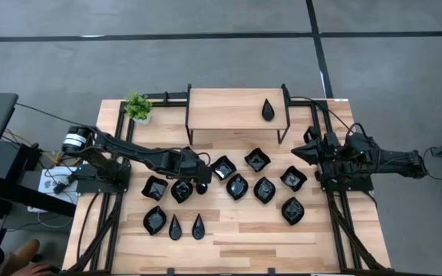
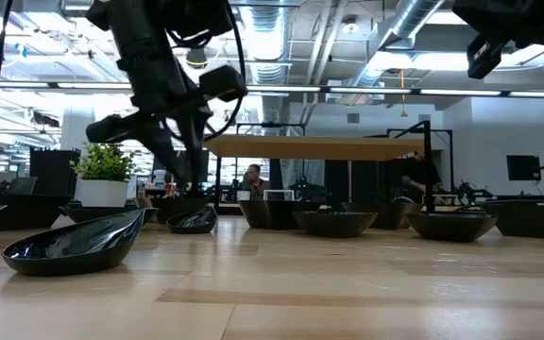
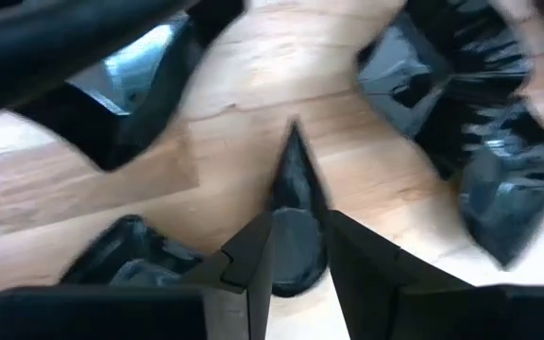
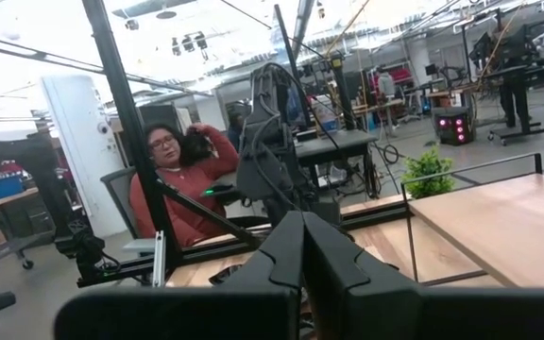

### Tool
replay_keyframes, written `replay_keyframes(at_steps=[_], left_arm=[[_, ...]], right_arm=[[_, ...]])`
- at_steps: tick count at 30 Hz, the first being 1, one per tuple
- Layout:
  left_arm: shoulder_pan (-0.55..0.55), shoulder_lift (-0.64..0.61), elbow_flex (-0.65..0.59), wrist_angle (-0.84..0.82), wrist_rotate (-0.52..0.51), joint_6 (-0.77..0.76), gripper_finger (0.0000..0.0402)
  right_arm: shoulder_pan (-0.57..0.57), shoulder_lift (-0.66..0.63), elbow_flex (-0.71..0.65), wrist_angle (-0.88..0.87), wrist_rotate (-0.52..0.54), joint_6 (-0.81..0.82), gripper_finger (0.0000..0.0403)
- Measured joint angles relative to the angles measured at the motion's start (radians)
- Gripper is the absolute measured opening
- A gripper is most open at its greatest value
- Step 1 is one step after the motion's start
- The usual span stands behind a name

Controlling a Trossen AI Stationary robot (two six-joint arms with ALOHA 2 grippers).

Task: Pick & Place Mini shaped plates
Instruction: Stack the black plate on top of the black plate on the shelf

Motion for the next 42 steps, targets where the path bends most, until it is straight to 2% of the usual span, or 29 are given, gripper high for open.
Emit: replay_keyframes(at_steps=[7, 21, 42], left_arm=[[0.000, 0.051, 0.000, 0.016, 0.028, 0.005, 0.0099], [0.000, 0.061, 0.000, 0.038, 0.043, 0.076, 0.0099], [0.000, 0.061, 0.000, 0.067, -0.014, 0.076, 0.0099]], right_arm=[[-0.001, 0.000, 0.000, -0.001, 0.001, 0.000, 0.0000], [0.000, 0.000, 0.000, -0.001, 0.000, 0.000, 0.0000], [0.000, 0.000, 0.000, 0.000, 0.000, 0.000, 0.0000]])
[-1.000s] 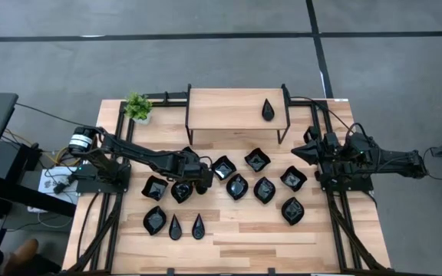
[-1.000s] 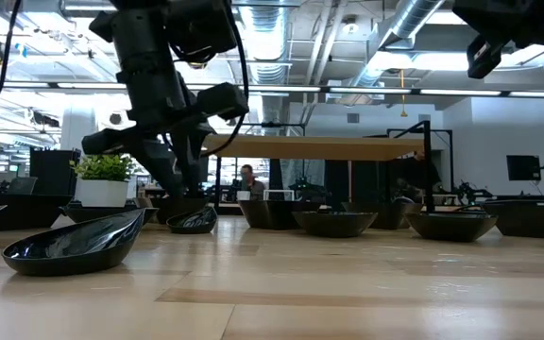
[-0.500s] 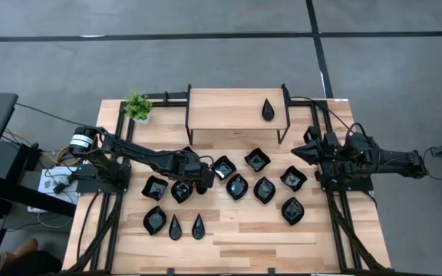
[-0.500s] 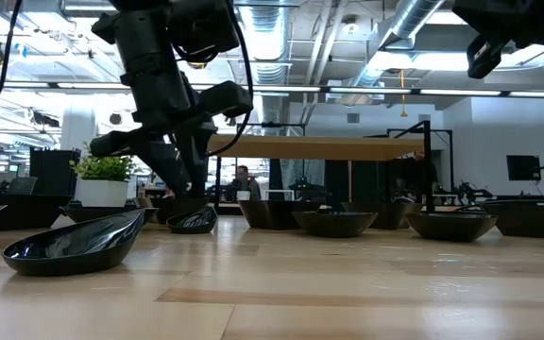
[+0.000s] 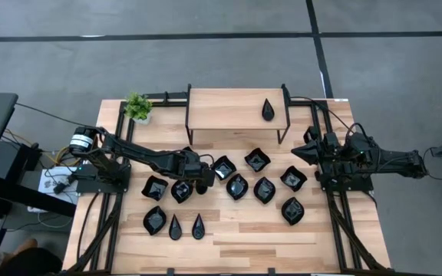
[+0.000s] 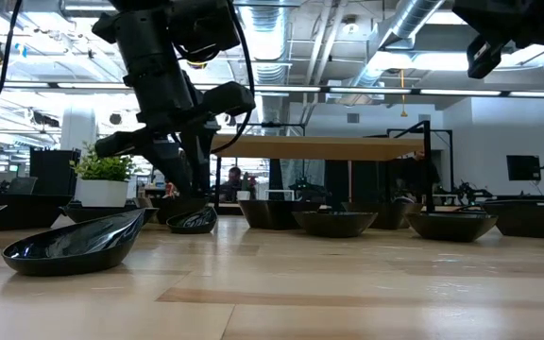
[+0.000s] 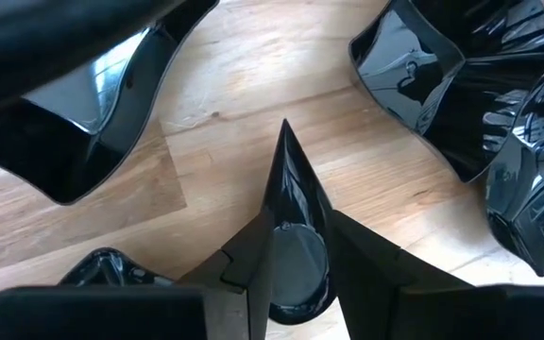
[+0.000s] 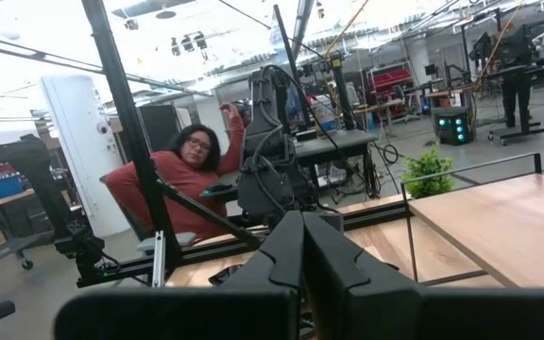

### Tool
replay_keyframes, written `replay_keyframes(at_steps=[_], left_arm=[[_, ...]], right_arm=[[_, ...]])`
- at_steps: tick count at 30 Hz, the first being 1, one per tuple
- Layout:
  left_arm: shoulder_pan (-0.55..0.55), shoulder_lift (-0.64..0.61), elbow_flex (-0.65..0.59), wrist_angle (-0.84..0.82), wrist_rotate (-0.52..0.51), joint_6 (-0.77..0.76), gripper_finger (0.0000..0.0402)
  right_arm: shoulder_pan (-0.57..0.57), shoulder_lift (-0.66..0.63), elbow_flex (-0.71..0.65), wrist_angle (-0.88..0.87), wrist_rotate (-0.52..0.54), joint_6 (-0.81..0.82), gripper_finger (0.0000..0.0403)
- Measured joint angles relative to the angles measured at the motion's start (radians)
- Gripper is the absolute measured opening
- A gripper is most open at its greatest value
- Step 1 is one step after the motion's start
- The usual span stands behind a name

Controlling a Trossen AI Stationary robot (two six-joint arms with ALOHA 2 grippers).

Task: Pick & Place Mini shaped plates
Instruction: Stack the black plate on top of the black plate on the shelf

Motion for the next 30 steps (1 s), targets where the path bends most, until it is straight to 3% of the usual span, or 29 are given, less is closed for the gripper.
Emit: replay_keyframes(at_steps=[30], left_arm=[[0.029, 0.000, -0.024, 0.008, 0.008, 0.048, 0.0099]], right_arm=[[0.000, 0.000, 0.000, 0.000, 0.000, 0.000, 0.0000]])
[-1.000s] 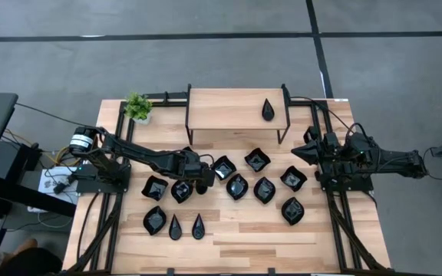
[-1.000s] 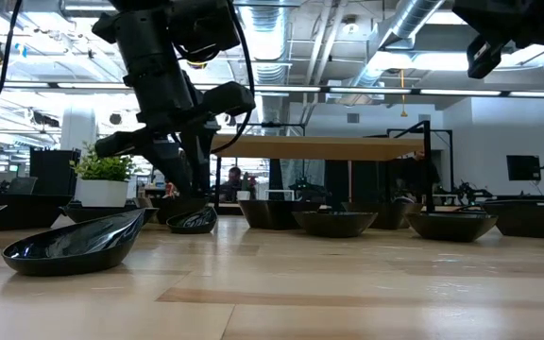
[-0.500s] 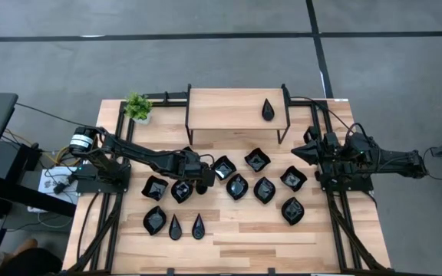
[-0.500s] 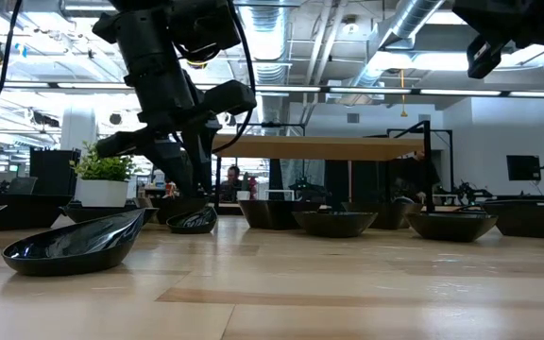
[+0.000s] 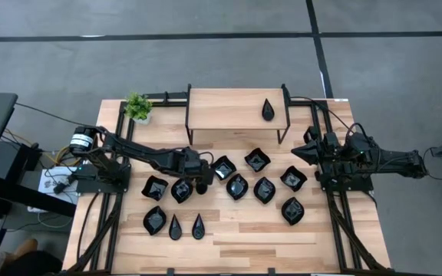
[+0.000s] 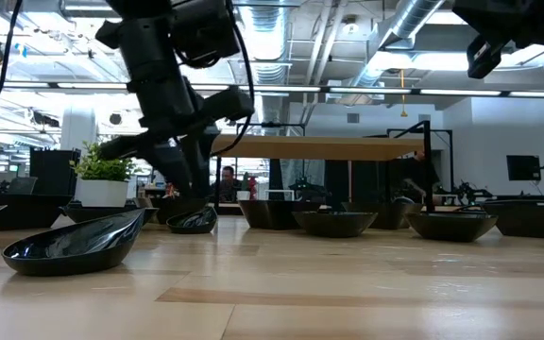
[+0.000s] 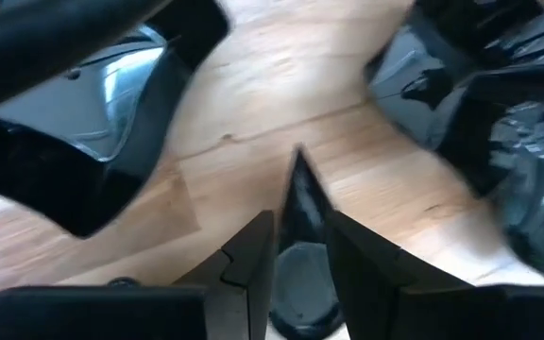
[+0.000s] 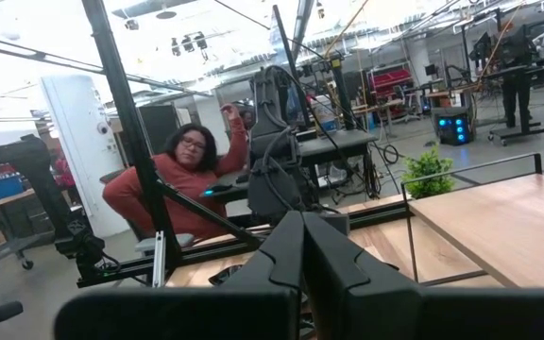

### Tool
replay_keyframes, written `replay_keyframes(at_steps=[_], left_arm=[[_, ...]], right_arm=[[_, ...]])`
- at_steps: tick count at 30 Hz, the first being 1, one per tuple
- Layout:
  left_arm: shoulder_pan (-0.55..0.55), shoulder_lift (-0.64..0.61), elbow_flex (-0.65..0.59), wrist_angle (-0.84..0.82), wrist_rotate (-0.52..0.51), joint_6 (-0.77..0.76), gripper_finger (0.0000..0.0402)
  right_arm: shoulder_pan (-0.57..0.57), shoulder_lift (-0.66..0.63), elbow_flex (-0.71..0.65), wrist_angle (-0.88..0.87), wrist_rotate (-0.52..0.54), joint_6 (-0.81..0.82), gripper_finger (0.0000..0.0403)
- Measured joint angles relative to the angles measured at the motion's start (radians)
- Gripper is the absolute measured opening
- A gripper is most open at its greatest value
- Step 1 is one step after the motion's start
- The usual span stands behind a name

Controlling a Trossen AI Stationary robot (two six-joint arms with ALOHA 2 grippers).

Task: Pick & Place Mini shaped plates
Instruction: Stack the black plate on top of the black plate on the shelf

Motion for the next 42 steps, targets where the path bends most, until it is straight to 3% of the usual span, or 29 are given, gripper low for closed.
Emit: replay_keyframes(at_steps=[10, 42], left_arm=[[-0.003, 0.000, -0.024, 0.078, 0.029, -0.024, 0.0099], [0.006, 0.044, -0.023, 0.083, 0.056, 0.004, 0.0099]], right_arm=[[0.000, 0.000, 0.000, 0.000, 0.000, 0.000, 0.0000], [0.000, 0.000, 0.000, 0.011, -0.003, 0.000, 0.0000]])
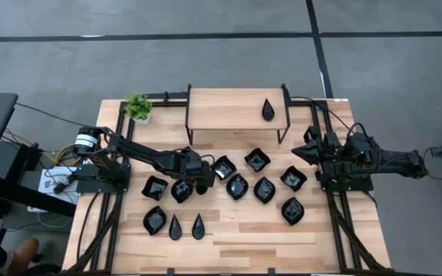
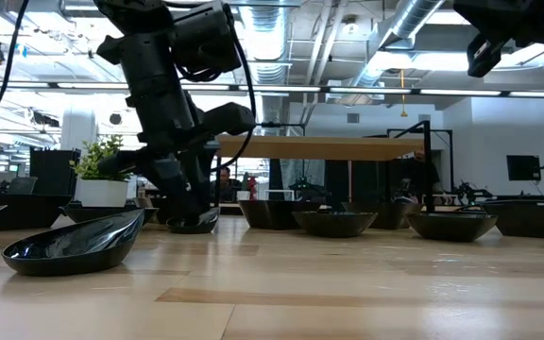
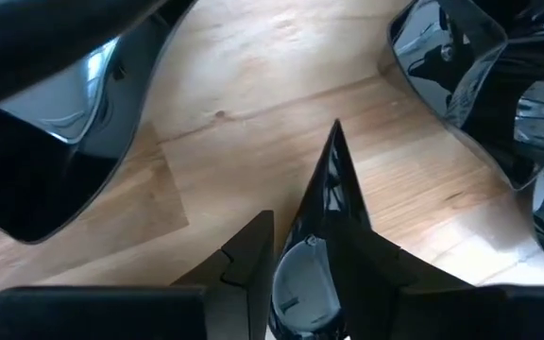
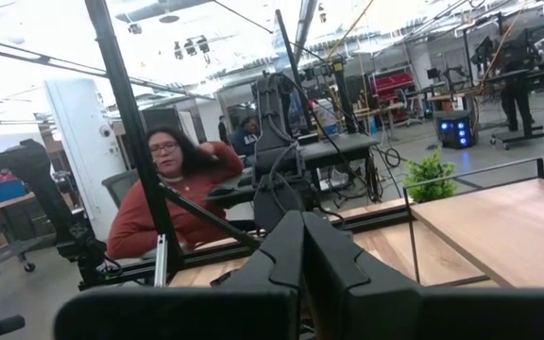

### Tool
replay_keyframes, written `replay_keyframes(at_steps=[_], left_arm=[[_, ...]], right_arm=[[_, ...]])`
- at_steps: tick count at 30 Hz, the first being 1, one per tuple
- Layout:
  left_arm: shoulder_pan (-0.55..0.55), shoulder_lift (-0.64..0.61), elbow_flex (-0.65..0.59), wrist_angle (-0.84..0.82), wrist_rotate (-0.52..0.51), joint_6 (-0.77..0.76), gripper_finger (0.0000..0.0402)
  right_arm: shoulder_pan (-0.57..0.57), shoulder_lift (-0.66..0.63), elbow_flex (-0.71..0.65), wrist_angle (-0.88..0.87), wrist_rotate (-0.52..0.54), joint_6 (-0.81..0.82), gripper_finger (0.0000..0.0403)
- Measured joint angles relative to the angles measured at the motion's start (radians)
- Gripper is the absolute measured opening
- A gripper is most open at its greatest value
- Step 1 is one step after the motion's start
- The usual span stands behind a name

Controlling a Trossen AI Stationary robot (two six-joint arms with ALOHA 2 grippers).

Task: Pick & Place Mini shaped plates
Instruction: Stack the black plate on top of the black plate on the shelf

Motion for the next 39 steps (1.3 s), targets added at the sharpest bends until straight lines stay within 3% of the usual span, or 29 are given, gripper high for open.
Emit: replay_keyframes(at_steps=[13, 25, 39], left_arm=[[-0.001, 0.015, 0.000, 0.011, 0.009, 0.026, 0.0095], [-0.001, 0.015, 0.000, 0.011, 0.004, 0.035, 0.0008], [-0.002, 0.002, 0.000, 0.010, 0.015, 0.034, 0.0005]], right_arm=[[0.000, 0.000, 0.000, 0.010, 0.003, 0.000, 0.0000], [0.000, 0.000, 0.000, 0.011, 0.003, 0.000, 0.0000], [0.000, 0.000, 0.000, 0.011, 0.003, 0.000, 0.0000]])
